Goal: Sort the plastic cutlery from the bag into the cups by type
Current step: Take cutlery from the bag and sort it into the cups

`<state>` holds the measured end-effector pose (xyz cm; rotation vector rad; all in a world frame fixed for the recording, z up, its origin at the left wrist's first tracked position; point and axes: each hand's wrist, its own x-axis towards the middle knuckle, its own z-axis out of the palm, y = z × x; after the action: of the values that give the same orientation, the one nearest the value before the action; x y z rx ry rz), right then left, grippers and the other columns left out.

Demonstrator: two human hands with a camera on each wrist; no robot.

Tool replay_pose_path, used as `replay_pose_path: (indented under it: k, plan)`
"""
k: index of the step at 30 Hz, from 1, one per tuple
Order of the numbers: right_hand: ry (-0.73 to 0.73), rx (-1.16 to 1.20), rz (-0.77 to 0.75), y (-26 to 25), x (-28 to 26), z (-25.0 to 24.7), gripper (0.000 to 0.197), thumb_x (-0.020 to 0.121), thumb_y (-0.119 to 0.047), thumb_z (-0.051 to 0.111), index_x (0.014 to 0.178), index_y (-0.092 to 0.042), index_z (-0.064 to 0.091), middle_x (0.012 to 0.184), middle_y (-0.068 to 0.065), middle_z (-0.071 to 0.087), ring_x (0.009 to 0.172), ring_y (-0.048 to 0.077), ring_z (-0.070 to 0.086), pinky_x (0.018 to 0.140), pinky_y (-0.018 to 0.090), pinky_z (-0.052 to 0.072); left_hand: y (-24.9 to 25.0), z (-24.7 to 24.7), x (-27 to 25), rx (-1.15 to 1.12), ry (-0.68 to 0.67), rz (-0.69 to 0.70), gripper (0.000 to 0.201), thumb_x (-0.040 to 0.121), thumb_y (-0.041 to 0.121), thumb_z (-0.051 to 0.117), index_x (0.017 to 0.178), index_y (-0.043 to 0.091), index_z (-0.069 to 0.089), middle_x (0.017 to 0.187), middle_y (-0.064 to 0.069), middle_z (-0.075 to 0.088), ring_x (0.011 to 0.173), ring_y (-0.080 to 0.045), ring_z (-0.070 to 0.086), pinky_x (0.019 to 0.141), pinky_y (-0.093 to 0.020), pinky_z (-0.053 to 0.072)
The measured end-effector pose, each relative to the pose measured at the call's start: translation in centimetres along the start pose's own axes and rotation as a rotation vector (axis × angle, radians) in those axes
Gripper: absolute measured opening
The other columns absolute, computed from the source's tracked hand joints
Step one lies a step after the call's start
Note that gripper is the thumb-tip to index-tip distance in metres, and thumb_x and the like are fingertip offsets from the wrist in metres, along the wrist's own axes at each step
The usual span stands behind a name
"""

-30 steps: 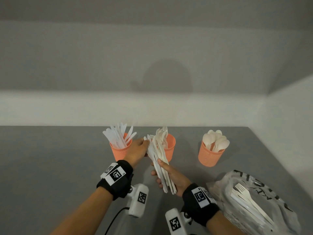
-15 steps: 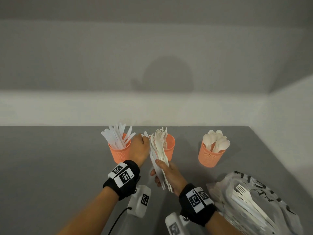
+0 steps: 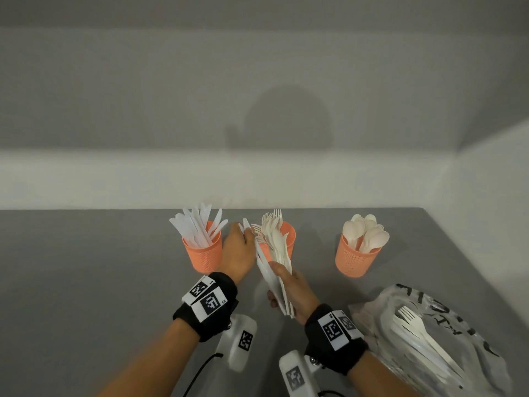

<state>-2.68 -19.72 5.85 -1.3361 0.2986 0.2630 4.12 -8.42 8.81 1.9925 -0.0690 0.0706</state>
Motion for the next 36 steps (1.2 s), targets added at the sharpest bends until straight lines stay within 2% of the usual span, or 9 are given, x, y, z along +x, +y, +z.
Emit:
replay_pose_path:
  k: [5,9,12,15,17,23,27,33,36]
  plan:
    - [0.04,-0.026,-0.037,0.1,0.1,-0.3,0.015,0.095,-0.026,0.048,0.1,-0.014,0.058,0.055,0.003,0.047,0.04,0.011,0.046,0.04,0.022,0.04,-0.2,-0.1,-0.6,-0.009,-0.141,0.031,0.014,0.094,0.009,0.046,0.088,-0.004,0.048,0.056,-0.008,0.058,0.037,-0.01,0.054,0.038,-0.022,0.045]
    - [0.02,-0.1,-0.061,-0.1,0.4,-0.6,0.015,0.096,-0.027,0.048,0.099,-0.015,0.058,0.065,0.008,0.058,0.048,0.014,0.058,0.045,0.024,0.049,-0.2,-1.4,-0.5,-0.098,-0.177,-0.054,0.013,0.092,0.008,0.053,0.096,-0.003,0.047,0.08,-0.017,0.067,0.059,-0.017,0.068,0.052,-0.026,0.057]
    - [0.071,-0.094,-0.093,-0.2,0.9,-0.9,0.012,0.096,-0.018,0.048,0.098,-0.01,0.057,0.074,0.011,0.06,0.052,0.014,0.062,0.048,0.023,0.052,0.6,-3.5,0.1,-0.201,-0.034,-0.054,0.024,0.091,0.002,0.052,0.107,0.009,0.036,0.084,-0.016,0.062,0.06,-0.018,0.065,0.046,-0.022,0.054]
    - [0.109,-0.109,-0.108,-0.2,1.2,-1.5,0.013,0.095,-0.009,0.046,0.082,-0.009,0.048,0.06,0.007,0.045,0.038,0.009,0.048,0.043,0.023,0.047,1.1,-6.8,2.2,-0.116,0.148,0.108,0.051,0.089,0.0,0.053,0.129,0.016,0.026,0.077,-0.017,0.065,0.054,-0.023,0.064,0.05,-0.026,0.054]
    - [0.093,-0.134,-0.074,-0.4,1.4,-1.8,0.006,0.094,-0.008,0.046,0.088,-0.008,0.048,0.056,0.001,0.04,0.034,0.006,0.039,0.04,0.022,0.042,1.5,-9.1,3.9,0.012,0.218,0.219,0.056,0.089,0.0,0.052,0.133,0.019,0.024,0.075,-0.015,0.067,0.056,-0.023,0.065,0.057,-0.024,0.055]
    - [-0.018,-0.06,-0.001,-1.2,1.9,-1.6,0.014,0.093,-0.012,0.049,0.107,-0.008,0.051,0.053,-0.002,0.044,0.036,0.005,0.035,0.037,0.017,0.033,0.7,-12.1,7.5,0.328,0.29,0.385,0.051,0.09,0.002,0.05,0.134,0.013,0.028,0.071,-0.02,0.065,0.059,-0.033,0.06,0.063,-0.037,0.05]
    - [-0.063,-0.061,0.014,-1.3,2.0,-1.5,0.014,0.092,-0.015,0.052,0.106,-0.015,0.054,0.073,0.003,0.068,0.047,0.009,0.049,0.042,0.019,0.038,-2.1,-10.9,8.2,0.442,0.222,0.392,0.049,0.091,0.002,0.05,0.135,0.011,0.031,0.068,-0.014,0.057,0.053,-0.025,0.049,0.057,-0.032,0.039]
    - [-0.122,0.042,0.039,-2.0,1.8,-1.3,0.009,0.093,-0.004,0.046,0.097,-0.012,0.048,0.086,0.012,0.07,0.063,0.017,0.065,0.05,0.025,0.053,-5.2,-8.4,8.7,0.495,0.112,0.317,0.043,0.091,0.004,0.049,0.132,0.008,0.037,0.055,0.006,0.04,0.048,-0.014,0.042,0.056,-0.029,0.033]
    - [-0.136,0.049,0.04,-1.8,1.7,-1.4,0.011,0.095,-0.004,0.042,0.101,-0.011,0.049,0.077,0.014,0.069,0.066,0.023,0.069,0.056,0.03,0.057,-6.0,-7.6,8.3,0.593,0.049,0.325,0.036,0.089,0.006,0.052,0.124,0.005,0.048,0.072,-0.008,0.06,0.069,-0.031,0.06,0.067,-0.034,0.043]
